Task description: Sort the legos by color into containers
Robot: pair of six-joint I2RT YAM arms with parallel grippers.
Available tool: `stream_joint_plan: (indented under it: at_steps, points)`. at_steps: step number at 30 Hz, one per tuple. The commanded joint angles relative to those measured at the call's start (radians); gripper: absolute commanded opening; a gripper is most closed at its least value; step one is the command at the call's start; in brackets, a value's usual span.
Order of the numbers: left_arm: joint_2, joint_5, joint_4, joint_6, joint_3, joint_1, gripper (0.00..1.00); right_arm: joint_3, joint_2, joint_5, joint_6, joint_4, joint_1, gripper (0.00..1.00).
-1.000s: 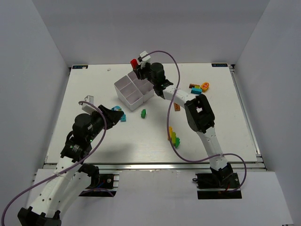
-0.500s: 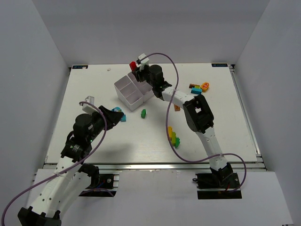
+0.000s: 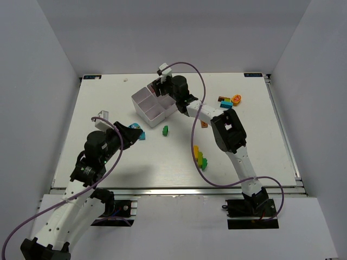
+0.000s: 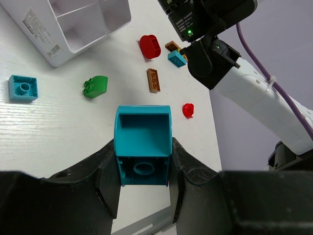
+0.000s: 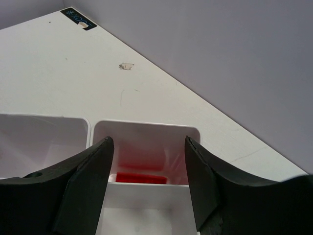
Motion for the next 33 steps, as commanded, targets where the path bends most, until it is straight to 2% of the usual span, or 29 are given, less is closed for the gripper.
stream_joint_plan:
  at_steps: [1,5,11,13,15,16,18,19,23,24,26,27,28,29,33]
  points:
    - [-0.01,-0.016,0.001,-0.002,0.002,0.0,0.0,-0.009,-0.017,0.008,-0.014,0.056,0.005,0.65]
    - [0.004,-0.036,-0.005,-0.002,0.028,0.0,0.0,-0.052,-0.069,0.008,-0.011,0.081,0.005,0.63]
    - [0.122,-0.076,0.008,0.015,0.139,0.0,0.0,-0.213,-0.274,-0.036,-0.045,0.096,-0.004,0.63]
    - [0.203,-0.096,0.0,0.024,0.2,0.0,0.0,-0.286,-0.365,-0.056,-0.086,0.04,-0.007,0.74]
    - [0.27,-0.177,-0.053,0.043,0.255,0.0,0.0,-0.347,-0.449,-0.073,-0.117,-0.02,-0.009,0.88]
    - [0.353,-0.208,-0.092,0.052,0.29,0.0,0.0,-0.363,-0.477,-0.073,-0.126,-0.086,-0.01,0.89]
    - [0.445,-0.287,-0.202,0.095,0.422,0.0,0.01,-0.392,-0.553,-0.085,-0.139,-0.158,-0.016,0.89]
    - [0.543,-0.301,-0.233,0.118,0.47,0.0,0.02,-0.429,-0.581,-0.096,-0.14,-0.189,-0.025,0.89]
    - [0.789,-0.361,-0.389,0.259,0.746,0.0,0.05,-0.576,-0.725,-0.231,-0.175,-0.272,-0.055,0.89]
    - [0.839,-0.381,-0.466,0.327,0.872,0.0,0.05,-0.605,-0.779,-0.249,-0.186,-0.281,-0.058,0.88]
    - [0.982,-0.424,-0.537,0.443,0.997,0.0,0.04,-0.665,-0.822,-0.332,-0.192,-0.316,-0.073,0.59]
    - [1.023,-0.441,-0.595,0.483,1.11,0.0,0.03,-0.681,-0.859,-0.357,-0.189,-0.357,-0.076,0.44]
    - [1.06,-0.449,-0.612,0.527,1.155,0.0,0.01,-0.696,-0.877,-0.369,-0.185,-0.372,-0.079,0.09]
    - [1.121,-0.443,-0.618,0.632,1.192,0.0,0.0,-0.733,-0.896,-0.381,-0.179,-0.382,-0.081,0.0]
    - [1.215,-0.438,-0.595,0.815,1.295,0.0,0.0,-0.822,-1.014,-0.427,-0.2,-0.424,-0.084,0.0]
